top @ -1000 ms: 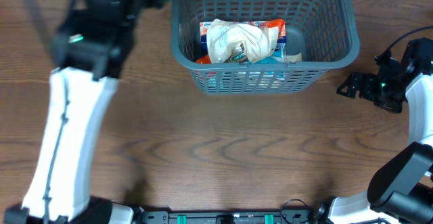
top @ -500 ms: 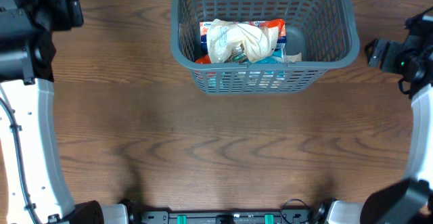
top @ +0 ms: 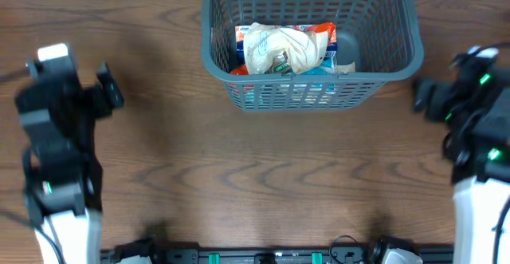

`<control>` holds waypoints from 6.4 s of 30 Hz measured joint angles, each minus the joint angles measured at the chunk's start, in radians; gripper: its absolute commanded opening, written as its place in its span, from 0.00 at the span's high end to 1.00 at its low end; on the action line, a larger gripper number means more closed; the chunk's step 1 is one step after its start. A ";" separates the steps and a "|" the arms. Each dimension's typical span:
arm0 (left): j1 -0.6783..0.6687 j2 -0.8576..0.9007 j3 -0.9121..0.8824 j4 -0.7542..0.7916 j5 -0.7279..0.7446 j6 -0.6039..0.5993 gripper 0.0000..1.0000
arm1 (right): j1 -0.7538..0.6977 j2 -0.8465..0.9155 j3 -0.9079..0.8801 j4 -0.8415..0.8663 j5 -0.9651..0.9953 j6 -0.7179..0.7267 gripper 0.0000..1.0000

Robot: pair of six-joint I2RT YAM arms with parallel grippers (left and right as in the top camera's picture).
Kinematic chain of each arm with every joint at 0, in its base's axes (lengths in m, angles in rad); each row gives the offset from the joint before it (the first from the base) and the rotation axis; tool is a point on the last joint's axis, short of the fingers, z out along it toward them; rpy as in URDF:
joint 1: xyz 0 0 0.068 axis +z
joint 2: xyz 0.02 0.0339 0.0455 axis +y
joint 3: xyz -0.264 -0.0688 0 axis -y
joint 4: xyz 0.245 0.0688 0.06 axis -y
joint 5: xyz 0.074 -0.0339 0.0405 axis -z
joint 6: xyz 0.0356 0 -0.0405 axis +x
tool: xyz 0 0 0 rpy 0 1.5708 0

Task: Pack container

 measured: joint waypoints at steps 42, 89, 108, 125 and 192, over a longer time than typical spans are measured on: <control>0.000 -0.455 -0.364 0.018 0.060 -0.064 0.01 | 0.247 -0.565 -0.484 -0.078 0.043 0.181 0.01; 0.000 -0.455 -0.367 0.018 0.060 -0.067 0.01 | 0.365 -0.969 -1.016 0.710 0.087 0.114 0.01; 0.000 -0.455 -0.367 0.018 0.060 -0.067 0.01 | 0.322 -1.044 -1.034 0.567 0.022 -0.005 0.01; 0.000 -0.455 -0.367 0.018 0.060 -0.067 0.01 | 0.288 -1.051 -1.034 0.576 0.109 0.122 0.01; -0.269 -0.840 -0.947 0.584 -0.043 -0.070 0.01 | 0.288 -1.052 -1.034 0.578 0.115 0.143 0.01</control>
